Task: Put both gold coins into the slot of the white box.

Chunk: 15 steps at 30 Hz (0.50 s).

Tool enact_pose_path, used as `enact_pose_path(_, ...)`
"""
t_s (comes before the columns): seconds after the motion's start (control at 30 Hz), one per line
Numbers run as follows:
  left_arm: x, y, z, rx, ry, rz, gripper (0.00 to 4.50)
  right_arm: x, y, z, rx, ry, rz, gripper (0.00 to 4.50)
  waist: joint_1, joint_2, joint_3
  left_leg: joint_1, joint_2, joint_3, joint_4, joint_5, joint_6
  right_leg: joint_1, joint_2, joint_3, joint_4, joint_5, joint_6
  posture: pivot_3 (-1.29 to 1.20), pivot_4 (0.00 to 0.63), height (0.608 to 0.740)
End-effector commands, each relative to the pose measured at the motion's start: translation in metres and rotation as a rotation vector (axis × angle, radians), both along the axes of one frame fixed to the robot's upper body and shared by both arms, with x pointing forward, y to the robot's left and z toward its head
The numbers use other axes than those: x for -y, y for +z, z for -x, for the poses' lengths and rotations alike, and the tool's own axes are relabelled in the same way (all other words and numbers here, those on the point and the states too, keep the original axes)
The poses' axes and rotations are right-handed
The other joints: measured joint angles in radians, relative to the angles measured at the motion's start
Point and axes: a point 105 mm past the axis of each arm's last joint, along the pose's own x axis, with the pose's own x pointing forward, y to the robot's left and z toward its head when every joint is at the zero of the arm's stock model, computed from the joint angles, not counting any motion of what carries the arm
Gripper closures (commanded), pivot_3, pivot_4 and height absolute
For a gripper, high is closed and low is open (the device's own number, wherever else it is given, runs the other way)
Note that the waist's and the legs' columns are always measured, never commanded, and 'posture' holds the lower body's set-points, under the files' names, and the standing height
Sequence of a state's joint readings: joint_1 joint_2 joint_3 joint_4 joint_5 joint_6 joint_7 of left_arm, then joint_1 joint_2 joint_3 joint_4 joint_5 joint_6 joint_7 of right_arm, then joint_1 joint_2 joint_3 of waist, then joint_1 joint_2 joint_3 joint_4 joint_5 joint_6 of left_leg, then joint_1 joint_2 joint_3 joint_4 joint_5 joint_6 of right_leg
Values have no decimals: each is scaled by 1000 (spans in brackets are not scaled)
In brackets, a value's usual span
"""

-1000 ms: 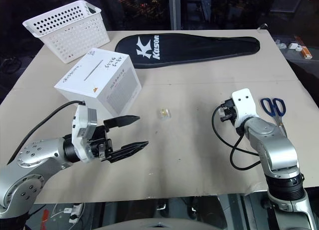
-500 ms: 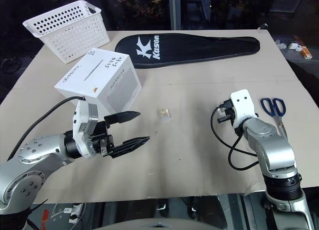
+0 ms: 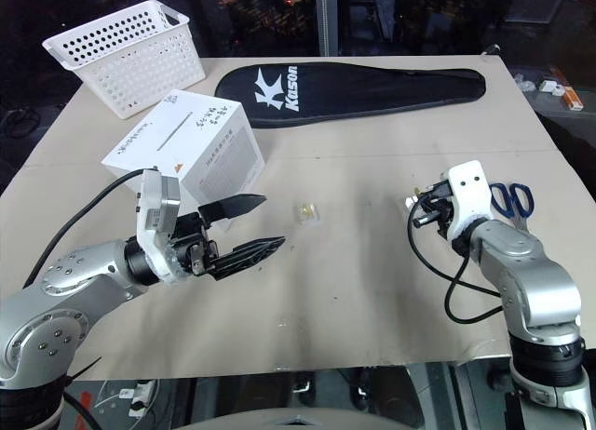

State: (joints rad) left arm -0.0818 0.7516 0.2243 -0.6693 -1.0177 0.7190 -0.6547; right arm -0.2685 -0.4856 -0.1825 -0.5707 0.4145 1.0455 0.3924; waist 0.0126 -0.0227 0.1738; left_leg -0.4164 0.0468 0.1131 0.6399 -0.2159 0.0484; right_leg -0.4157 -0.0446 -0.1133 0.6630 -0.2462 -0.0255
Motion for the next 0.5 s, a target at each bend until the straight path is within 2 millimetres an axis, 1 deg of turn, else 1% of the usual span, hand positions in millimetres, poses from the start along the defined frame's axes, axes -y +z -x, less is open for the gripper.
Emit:
enact_pose_path(0.03, 3, 6, 1, -38, -62, 58, 0, -26, 35, 23, 89, 209, -126, 4463, 1, 0, 0, 0, 0, 0, 0, 0, 0, 0, 0, 0, 0, 0, 0, 0, 150, 738)
enact_pose_path(0.07, 4, 7, 1, -50, -77, 69, 0, -30, 39, 27, 90, 248, -141, 4463, 1, 0, 0, 0, 0, 0, 0, 0, 0, 0, 0, 0, 0, 0, 0, 0, 150, 738)
enact_pose_path(0.17, 8, 9, 3, -57, -137, 74, 720, -50, 57, 45, 102, 421, -211, 4500, 1, 0, 0, 0, 0, 0, 0, -1, 2, 0, 0, 0, 0, 0, 0, 0, 150, 738)
enact_pose_path(0.2, 10, 10, 3, -48, -148, 69, 1187, -56, 62, 51, 102, 481, -224, 4500, 1, 0, 0, 0, 0, 0, 0, -1, 2, 0, 0, 0, 0, 0, 0, 0, 150, 738)
enact_pose_path(0.27, 13, 14, 1, -53, -171, 91, 1187, -65, 68, 60, 96, 568, -238, 4500, 1, 0, 0, 0, 0, 0, 0, -1, 2, 1, 0, 0, 0, 0, 0, 0, 150, 738)
enact_pose_path(0.3, 15, 16, -1, -55, -184, 104, 1508, -69, 72, 63, 95, 601, -244, 4500, 1, 0, 0, 0, 0, 0, 0, -1, 2, 1, 0, 0, 0, 0, 0, 0, 150, 738)
enact_pose_path(0.37, 16, 18, -3, -54, -200, 114, 1911, -74, 77, 66, 90, 640, -256, 4500, 2, 0, 0, 0, 0, -1, 0, -1, 2, 1, 0, 0, 0, 0, 0, 0, 150, 738)
enact_pose_path(0.4, 17, 19, -5, -52, -201, 114, 2252, -77, 79, 68, 87, 663, -260, 4500, 2, 0, 0, 0, 0, -1, 0, -1, 2, 1, 0, 0, 0, 0, 0, 0, 150, 738)
enact_pose_path(0.5, 20, 20, -8, -51, -215, 123, 2252, -83, 82, 73, 72, 715, -261, 4500, 1, 0, 0, 0, 0, 0, 1, -1, 2, 1, 0, 0, 0, 0, 0, 0, 150, 738)
